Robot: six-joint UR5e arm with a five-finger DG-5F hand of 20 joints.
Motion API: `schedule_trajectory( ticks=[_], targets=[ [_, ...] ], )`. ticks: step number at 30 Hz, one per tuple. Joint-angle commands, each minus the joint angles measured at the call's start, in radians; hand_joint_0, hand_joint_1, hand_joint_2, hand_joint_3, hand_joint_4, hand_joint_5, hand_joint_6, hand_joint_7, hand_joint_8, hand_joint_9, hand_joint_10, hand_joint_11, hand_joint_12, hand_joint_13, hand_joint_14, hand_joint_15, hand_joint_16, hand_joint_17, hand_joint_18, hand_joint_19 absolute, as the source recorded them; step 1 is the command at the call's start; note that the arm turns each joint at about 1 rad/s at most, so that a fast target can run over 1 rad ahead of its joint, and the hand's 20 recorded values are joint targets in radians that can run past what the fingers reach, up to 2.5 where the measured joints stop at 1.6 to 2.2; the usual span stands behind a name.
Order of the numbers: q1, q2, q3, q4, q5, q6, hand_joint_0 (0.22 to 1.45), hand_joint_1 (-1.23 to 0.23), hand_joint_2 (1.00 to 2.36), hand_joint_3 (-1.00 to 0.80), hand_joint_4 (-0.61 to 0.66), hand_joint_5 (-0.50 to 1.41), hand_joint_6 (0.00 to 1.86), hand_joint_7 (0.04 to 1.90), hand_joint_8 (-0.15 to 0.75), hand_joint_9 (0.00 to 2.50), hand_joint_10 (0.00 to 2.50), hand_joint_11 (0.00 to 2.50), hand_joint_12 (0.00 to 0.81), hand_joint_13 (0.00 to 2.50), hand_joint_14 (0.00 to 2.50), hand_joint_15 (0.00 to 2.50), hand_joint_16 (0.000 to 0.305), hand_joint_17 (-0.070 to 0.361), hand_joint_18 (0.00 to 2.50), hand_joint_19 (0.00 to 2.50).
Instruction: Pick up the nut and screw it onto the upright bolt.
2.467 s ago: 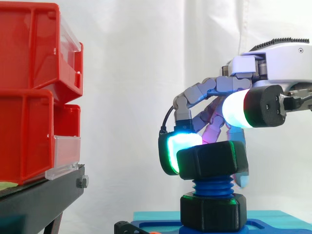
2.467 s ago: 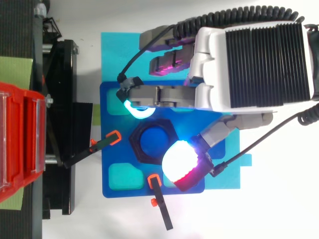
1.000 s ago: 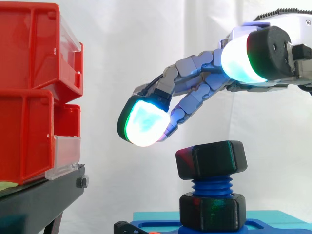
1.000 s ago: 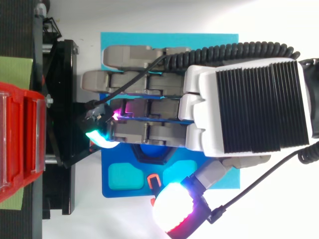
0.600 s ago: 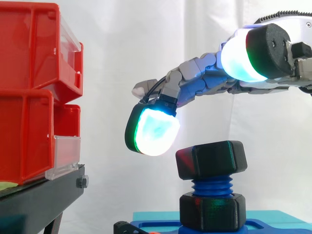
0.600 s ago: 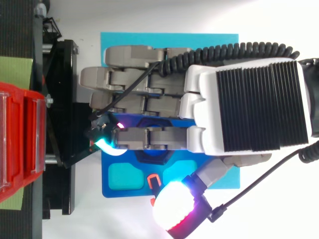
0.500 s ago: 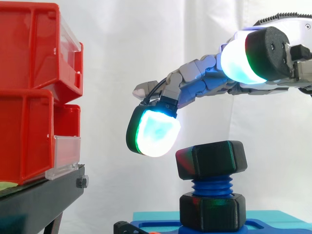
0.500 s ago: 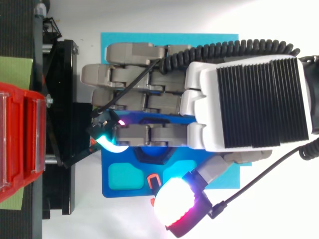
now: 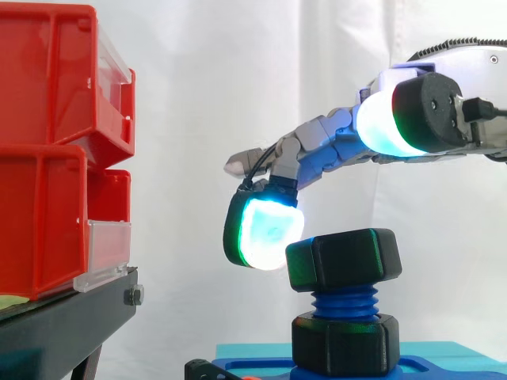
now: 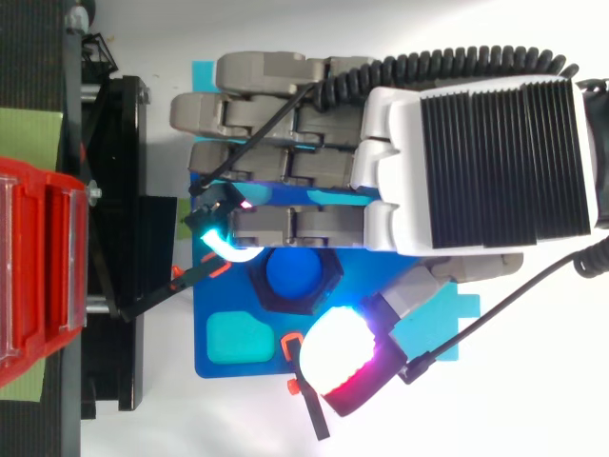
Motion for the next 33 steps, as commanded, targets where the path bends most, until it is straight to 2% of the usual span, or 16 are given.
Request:
schedule_trajectory(
  ticks=[1,5,16,23,32,33],
  targets=[
    [-0.002,0.0,0.001,-0.009,0.0,-0.003,0.47,-0.01,1.0,-0.5,0.16,-0.03,0.5,0.94,0.222,0.46,0.0,0.0,0.335,0.16,0.0,0.0,0.039,0.088,0.0,0.0],
    [-0.004,0.0,0.001,-0.017,0.0,-0.003,0.48,-0.04,1.0,-0.5,0.12,-0.01,0.5,1.2,0.235,0.55,0.0,0.0,0.326,0.23,0.0,0.0,0.037,0.082,0.0,0.0],
    [-0.008,0.0,-0.001,-0.018,0.0,-0.003,0.5,-0.09,1.0,-0.5,0.07,0.04,0.5,1.44,0.251,0.77,0.0,0.0,0.288,0.41,0.0,0.0,0.028,0.063,0.02,0.0],
    [-0.013,0.0,0.001,-0.014,0.0,-0.003,0.51,-0.1,1.0,-0.5,0.06,0.06,0.51,1.47,0.256,0.89,0.0,0.0,0.27,0.51,0.0,0.0,0.025,0.056,0.12,0.0],
    [-0.018,0.0,0.001,-0.018,-0.008,-0.003,0.52,-0.14,1.0,-0.5,0.07,0.07,0.6,1.25,0.247,1.21,0.0,0.0,0.206,0.75,0.0,0.0,0.017,0.038,0.39,0.0],
    [-0.018,0.0,-0.001,-0.018,-0.008,-0.003,0.52,-0.15,1.0,-0.5,0.06,0.07,0.61,1.23,0.24,1.32,0.0,0.0,0.186,0.83,0.0,0.0,0.013,0.03,0.49,0.0]
  ],
)
